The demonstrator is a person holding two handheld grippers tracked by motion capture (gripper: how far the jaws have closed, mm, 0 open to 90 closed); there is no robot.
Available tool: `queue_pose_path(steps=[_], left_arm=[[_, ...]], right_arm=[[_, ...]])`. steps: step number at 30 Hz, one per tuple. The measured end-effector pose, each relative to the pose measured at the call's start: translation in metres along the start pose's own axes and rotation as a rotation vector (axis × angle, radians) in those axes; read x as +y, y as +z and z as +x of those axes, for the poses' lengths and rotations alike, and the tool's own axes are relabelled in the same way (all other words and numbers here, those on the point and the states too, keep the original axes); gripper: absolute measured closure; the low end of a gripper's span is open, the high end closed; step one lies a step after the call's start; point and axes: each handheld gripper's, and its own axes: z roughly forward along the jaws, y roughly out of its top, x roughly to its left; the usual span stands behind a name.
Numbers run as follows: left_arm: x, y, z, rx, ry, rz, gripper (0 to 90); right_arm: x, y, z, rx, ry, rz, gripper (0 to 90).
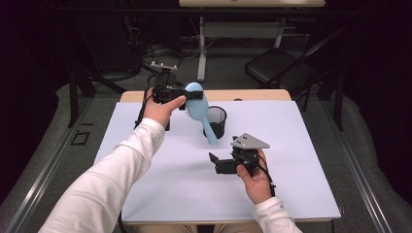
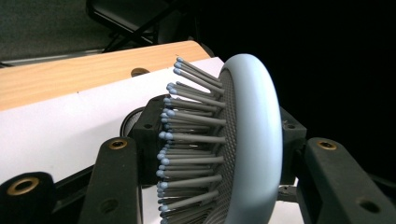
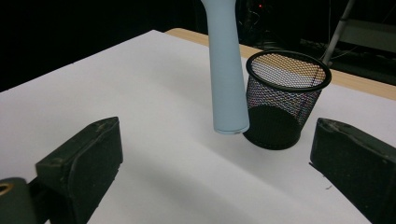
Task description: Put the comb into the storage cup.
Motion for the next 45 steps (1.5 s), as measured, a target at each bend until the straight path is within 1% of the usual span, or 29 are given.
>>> queue_pose_path(steps=[3,6,7,10,13,15,18,22,29,34,41,45], left_arm=[[0.002,0.002,-0.002,0.001,0.023,-0.005,50.3],[0.003,0.004,-0.003,0.004,0.034,-0.012,50.3],[0.004,0.005,-0.005,0.005,0.043,-0.019,50.3],[0.005,0.006,-0.006,0.009,0.044,-0.028,50.3],[0.008,0.007,-0.006,0.014,0.066,-0.039,50.3],[0.008,0.007,-0.006,0.017,0.067,-0.043,50.3],[0.011,0.007,-0.007,0.033,0.082,-0.057,50.3],[0.014,0.007,-0.006,0.038,0.082,-0.066,50.3],[0.018,0.005,-0.004,0.044,0.076,-0.082,50.3],[0.022,0.005,-0.003,0.056,0.072,-0.096,50.3],[0.03,0.002,-0.003,0.06,0.069,-0.112,50.3],[0.035,0.001,-0.003,0.071,0.07,-0.117,50.3]], right_arm=[[0.0,0.0,-0.001,-0.003,0.002,-0.001,2.1],[0.0,0.0,-0.001,-0.004,0.002,0.001,2.2],[0.0,0.0,-0.001,-0.004,0.003,0.0,2.2],[0.0,-0.001,-0.001,-0.003,0.012,0.0,2.4],[0.0,-0.001,-0.002,-0.005,0.009,-0.003,2.5],[0.0,-0.001,-0.002,-0.005,0.011,-0.002,2.6],[0.0,-0.001,-0.002,-0.008,0.011,-0.003,3.0],[0.0,-0.001,-0.003,-0.009,0.008,0.0,3.0],[0.0,-0.001,-0.004,-0.012,0.018,0.004,3.0],[0.0,-0.001,-0.004,-0.013,0.018,0.004,3.0],[0.0,-0.001,-0.005,-0.014,0.019,0.001,3.2],[0.0,-0.001,-0.005,-0.014,0.019,0.001,3.2]])
